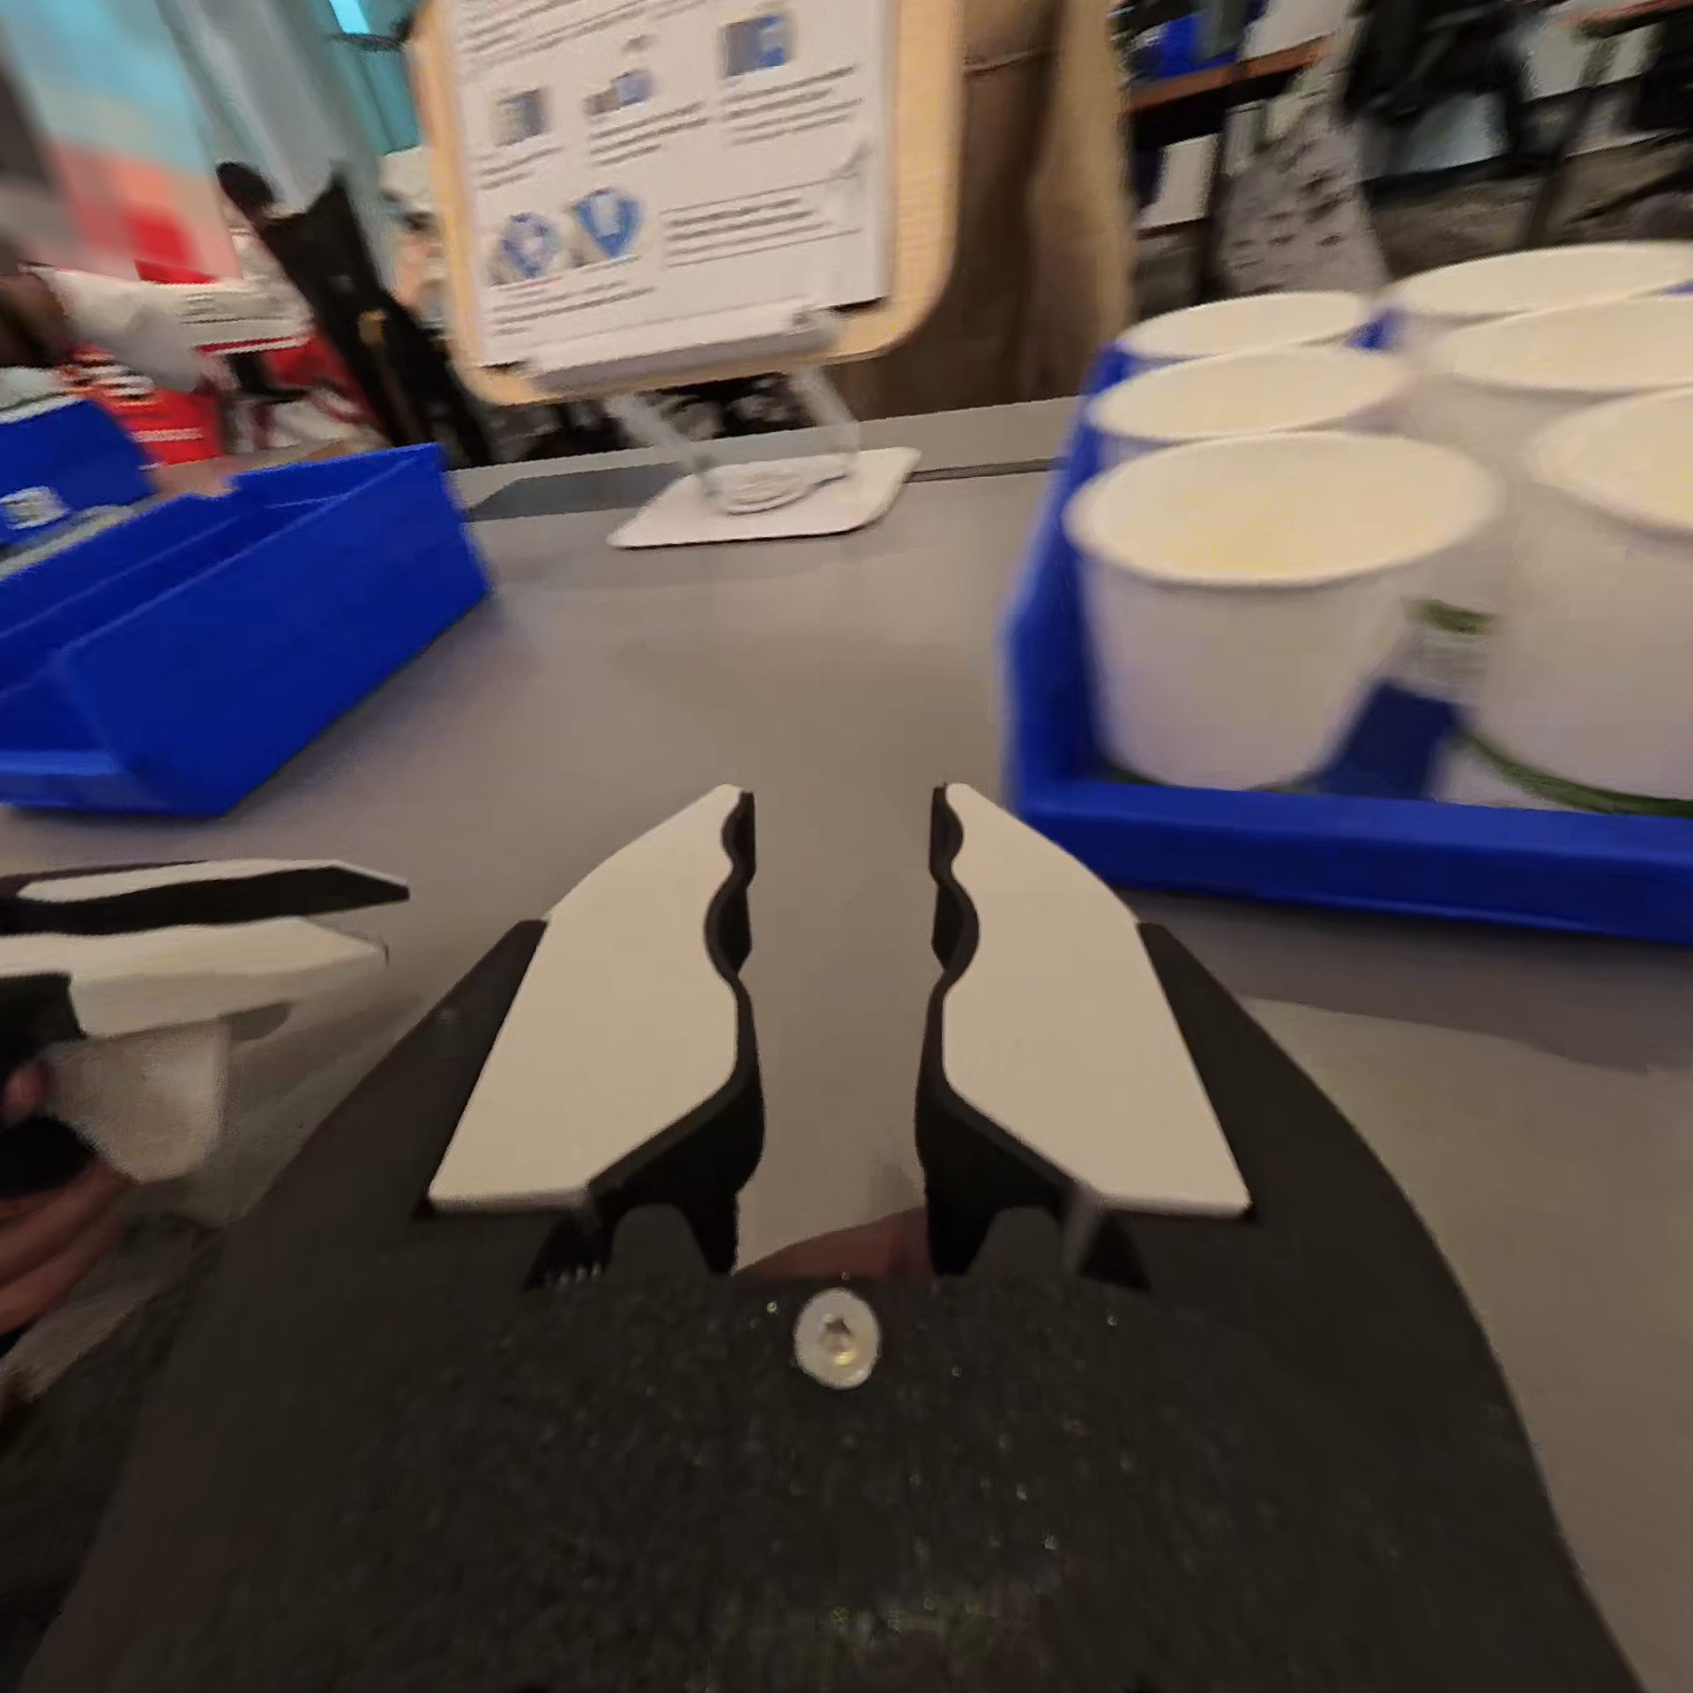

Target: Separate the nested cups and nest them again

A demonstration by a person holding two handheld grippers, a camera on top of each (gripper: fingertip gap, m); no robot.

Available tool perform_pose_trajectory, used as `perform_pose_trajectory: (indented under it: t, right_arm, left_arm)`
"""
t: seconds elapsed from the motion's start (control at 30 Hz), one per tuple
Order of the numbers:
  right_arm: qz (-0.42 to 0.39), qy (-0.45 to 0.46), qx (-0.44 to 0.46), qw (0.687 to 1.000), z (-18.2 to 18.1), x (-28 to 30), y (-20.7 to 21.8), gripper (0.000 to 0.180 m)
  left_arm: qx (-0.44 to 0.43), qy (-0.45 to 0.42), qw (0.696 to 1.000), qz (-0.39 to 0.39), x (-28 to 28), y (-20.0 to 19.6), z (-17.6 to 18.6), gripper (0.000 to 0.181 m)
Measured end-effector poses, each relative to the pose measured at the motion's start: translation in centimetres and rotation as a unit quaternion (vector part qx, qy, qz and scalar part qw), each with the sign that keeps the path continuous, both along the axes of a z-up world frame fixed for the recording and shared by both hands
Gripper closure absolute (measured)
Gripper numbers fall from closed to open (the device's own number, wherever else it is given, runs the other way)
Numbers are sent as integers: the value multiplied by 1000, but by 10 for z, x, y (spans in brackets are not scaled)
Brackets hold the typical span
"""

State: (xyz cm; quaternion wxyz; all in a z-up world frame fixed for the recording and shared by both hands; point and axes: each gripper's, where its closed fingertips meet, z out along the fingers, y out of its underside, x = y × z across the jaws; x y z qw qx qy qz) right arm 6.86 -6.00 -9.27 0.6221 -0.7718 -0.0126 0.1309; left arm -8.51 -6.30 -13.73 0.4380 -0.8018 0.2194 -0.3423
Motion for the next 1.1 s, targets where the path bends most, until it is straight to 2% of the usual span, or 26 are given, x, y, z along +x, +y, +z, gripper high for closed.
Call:
perform_pose_trajectory:
  t: [0.07, 0.17, 0.33, 0.53, 0.6, 0.63, 0.7, 0.77, 0.9, 0.93, 1.03, 1.1]
  right_arm:
    - [-66, -14, -10, 998, -1, 57, -9, 143]
    - [-154, -17, -48, 987, -8, 137, -20, 142]
    - [-213, -1, -74, 974, -14, 212, -19, 141]
    - [-184, -2, -120, 976, -37, 221, 12, 142]
    - [-178, -8, -122, 976, -40, 222, 26, 141]
    - [-180, -11, -121, 976, -41, 223, 33, 141]
    - [-180, -17, -123, 976, -44, 223, 46, 140]
    - [-199, -19, -118, 973, -45, 228, 58, 141]
    - [-177, 22, -105, 978, -47, 215, 80, 152]
    - [-171, 32, -101, 980, -46, 210, 84, 161]
    - [-212, 26, -90, 973, -43, 216, 85, 175]
    - [-221, 32, -90, 971, -43, 211, 84, 175]
  left_arm:
    - [-12, 16, 998, -55, 51, 1, -4, 117]
    - [16, 48, 997, -66, 109, 13, -1, 114]
    - [57, 47, 993, -94, 190, 35, 17, 110]
    - [65, 104, 992, -17, 206, 81, -3, 120]
    - [60, 106, 992, 15, 200, 92, -4, 133]
    - [64, 102, 992, 27, 197, 97, -3, 131]
    - [70, 100, 992, 45, 192, 104, -1, 144]
    - [82, 110, 988, 65, 190, 109, 0, 166]
    - [121, 171, 972, 108, 184, 123, 0, 174]
    - [124, 177, 969, 118, 183, 126, 1, 175]
    - [118, 171, 969, 132, 183, 132, 1, 176]
    - [124, 164, 969, 138, 179, 134, 3, 177]
